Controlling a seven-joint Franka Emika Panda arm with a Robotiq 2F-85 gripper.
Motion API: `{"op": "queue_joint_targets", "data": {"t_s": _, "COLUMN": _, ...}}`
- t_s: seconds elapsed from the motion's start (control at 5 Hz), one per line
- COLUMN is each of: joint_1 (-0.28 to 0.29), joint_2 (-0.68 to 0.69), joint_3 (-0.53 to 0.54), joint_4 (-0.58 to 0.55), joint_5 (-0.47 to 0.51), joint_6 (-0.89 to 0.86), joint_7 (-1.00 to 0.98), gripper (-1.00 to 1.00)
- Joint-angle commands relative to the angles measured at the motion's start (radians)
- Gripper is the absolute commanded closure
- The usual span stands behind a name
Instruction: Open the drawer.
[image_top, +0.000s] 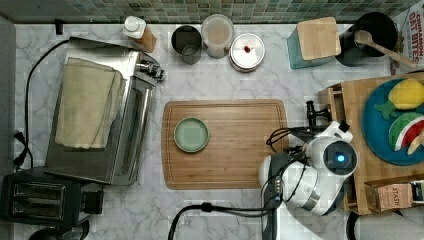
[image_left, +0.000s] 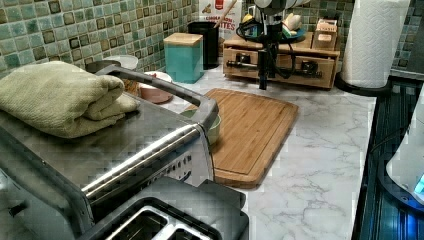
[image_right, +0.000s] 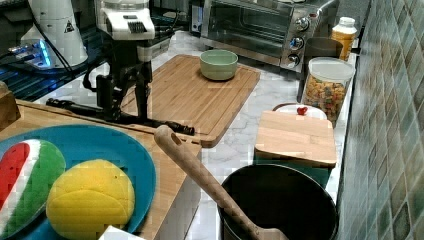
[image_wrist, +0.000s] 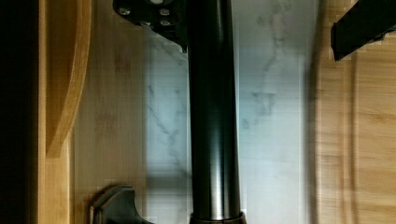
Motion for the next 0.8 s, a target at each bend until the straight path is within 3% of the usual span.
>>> {"op": "queue_joint_targets", "data": {"t_s": 0.2, "joint_1": 0.188, "joint_2": -0.176, "joint_3": 0.137, "joint_4": -0.231, "joint_5": -0.024, "joint_6": 0.066, "joint_7": 0.204, "gripper": -1.00}}
{"op": "queue_joint_targets", "data": {"t_s": 0.4, "joint_1": 0.238, "joint_2": -0.217, "joint_3": 0.149, "joint_4": -0.262, "joint_5": -0.061, "joint_6": 0.036, "joint_7": 0.314, "gripper": -1.00}}
{"op": "queue_joint_targets", "data": {"t_s": 0.6, "joint_1": 0.326, "joint_2": -0.198, "joint_3": 0.120, "joint_4": -0.280, "joint_5": -0.074, "joint_6": 0.098, "joint_7": 0.398, "gripper": -1.00}}
{"op": "queue_joint_targets", "data": {"t_s": 0.8, "joint_1": 0.334, "joint_2": -0.241, "joint_3": 0.155, "joint_4": -0.314, "joint_5": -0.076, "joint_6": 0.091, "joint_7": 0.446, "gripper": -1.00}}
